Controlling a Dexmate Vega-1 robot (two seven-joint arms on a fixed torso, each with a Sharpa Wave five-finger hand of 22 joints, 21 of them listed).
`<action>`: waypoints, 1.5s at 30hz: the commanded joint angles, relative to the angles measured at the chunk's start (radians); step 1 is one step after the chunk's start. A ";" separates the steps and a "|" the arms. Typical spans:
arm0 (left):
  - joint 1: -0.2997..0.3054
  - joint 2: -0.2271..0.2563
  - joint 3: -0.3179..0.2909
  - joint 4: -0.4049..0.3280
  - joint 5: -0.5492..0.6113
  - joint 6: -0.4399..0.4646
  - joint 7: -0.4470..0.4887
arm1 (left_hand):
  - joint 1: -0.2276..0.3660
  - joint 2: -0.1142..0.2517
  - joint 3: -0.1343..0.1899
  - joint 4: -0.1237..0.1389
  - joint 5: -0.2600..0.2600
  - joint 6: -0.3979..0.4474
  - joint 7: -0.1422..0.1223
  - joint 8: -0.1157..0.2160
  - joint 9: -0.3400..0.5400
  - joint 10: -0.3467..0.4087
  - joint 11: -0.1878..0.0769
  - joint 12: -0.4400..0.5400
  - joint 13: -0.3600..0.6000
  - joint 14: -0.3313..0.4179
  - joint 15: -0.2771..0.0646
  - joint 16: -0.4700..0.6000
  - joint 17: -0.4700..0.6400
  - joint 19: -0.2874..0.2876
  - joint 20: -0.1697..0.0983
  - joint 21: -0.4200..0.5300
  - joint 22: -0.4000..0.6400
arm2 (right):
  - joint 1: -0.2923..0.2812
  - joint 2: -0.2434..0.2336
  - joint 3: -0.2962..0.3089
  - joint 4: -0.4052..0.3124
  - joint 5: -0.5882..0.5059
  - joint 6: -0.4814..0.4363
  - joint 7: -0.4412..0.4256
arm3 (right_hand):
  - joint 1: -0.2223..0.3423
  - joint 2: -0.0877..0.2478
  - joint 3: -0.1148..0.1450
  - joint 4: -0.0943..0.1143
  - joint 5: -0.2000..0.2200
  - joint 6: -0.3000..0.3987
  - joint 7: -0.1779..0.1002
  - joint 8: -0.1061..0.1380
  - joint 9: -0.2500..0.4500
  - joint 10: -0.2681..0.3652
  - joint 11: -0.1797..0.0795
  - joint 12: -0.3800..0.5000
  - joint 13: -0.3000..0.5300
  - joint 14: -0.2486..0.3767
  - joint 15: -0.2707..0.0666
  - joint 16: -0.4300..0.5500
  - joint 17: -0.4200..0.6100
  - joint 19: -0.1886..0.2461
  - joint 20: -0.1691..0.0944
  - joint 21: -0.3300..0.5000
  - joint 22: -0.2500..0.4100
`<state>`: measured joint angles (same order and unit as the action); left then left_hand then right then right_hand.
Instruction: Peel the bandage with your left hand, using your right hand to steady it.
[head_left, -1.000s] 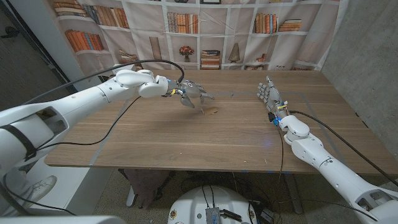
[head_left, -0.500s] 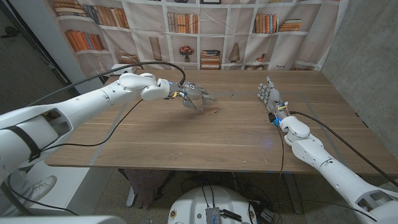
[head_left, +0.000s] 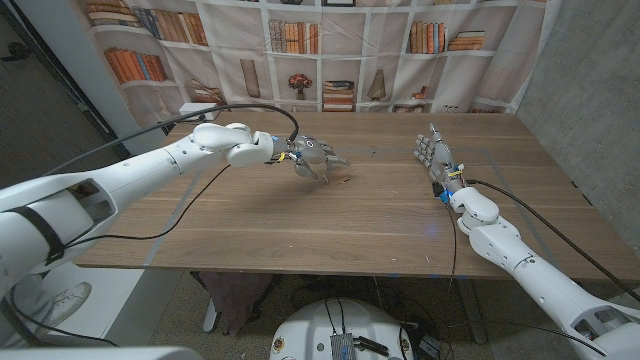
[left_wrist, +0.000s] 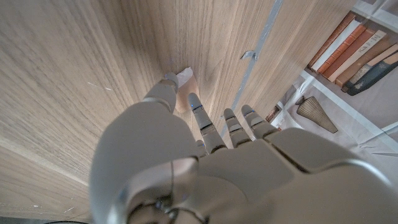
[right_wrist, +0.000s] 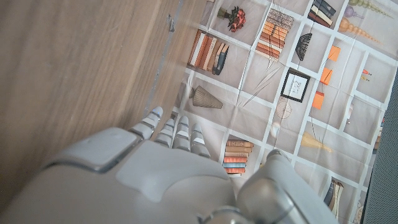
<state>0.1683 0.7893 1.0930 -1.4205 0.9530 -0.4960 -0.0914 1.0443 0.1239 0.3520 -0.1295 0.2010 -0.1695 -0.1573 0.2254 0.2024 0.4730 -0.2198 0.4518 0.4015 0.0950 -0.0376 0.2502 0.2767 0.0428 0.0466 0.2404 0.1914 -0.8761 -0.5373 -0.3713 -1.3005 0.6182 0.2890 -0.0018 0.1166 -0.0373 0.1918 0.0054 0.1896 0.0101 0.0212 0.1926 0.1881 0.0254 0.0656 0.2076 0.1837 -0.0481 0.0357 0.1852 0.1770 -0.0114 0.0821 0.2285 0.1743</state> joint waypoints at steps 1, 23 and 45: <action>0.006 0.003 0.002 -0.004 0.007 0.018 -0.010 | 0.006 -0.005 0.000 0.002 0.005 -0.085 0.004 -0.018 0.004 0.008 0.000 0.013 0.010 -0.017 -0.136 -0.010 0.009 -0.005 0.001 -0.001 0.004 | 0.009 0.000 0.000 0.004 0.001 -0.005 0.003 | 0.001 0.010 0.000 -0.005 0.003 0.000 0.004 0.002 0.004 -0.001 -0.001 0.001 0.003 -0.005 -0.001 -0.001 0.003 0.005 0.003 -0.007 0.006; -0.015 -0.022 0.025 0.044 0.032 -0.007 0.021 | 0.017 -0.003 0.002 -0.003 0.004 -0.086 -0.008 -0.022 0.005 -0.021 0.000 0.038 0.036 -0.015 -0.140 -0.019 0.028 -0.008 -0.002 -0.003 0.006 | 0.002 0.005 0.002 -0.001 -0.002 0.000 -0.014 | -0.004 0.009 -0.004 -0.005 0.003 0.003 0.003 0.004 0.004 0.001 0.002 0.002 0.003 -0.009 0.003 -0.002 0.004 0.000 0.001 -0.015 0.006; -0.032 -0.056 0.046 0.102 0.029 -0.020 0.052 | 0.071 0.009 0.031 -0.026 -0.001 -0.024 -0.022 -0.010 0.003 0.026 -0.001 0.082 0.055 0.036 -0.165 -0.014 0.032 0.007 -0.010 0.002 0.005 | 0.015 0.017 0.004 0.043 0.031 0.035 0.064 | -0.002 0.016 -0.004 -0.008 0.003 0.009 0.004 0.006 0.004 -0.007 -0.004 0.000 0.003 -0.023 0.002 -0.005 0.003 -0.016 0.004 -0.026 0.006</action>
<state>0.1431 0.7450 1.1352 -1.3373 0.9861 -0.5158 -0.0557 1.1071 0.1361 0.3745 -0.1520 0.2010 -0.1768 -0.1682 0.2110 0.2023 0.4872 -0.2200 0.5262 0.4525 0.1238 -0.0370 0.2323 0.3044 0.0409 0.0411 0.2358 0.1931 -0.8664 -0.5285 -0.3695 -1.2773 0.6359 0.3085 0.0355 0.1127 -0.0335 0.1863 0.0000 0.1896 0.0216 0.0250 0.1967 0.1880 0.0212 0.0616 0.2076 0.1837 -0.0625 0.0359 0.1806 0.1767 -0.0226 0.0822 0.2053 0.1795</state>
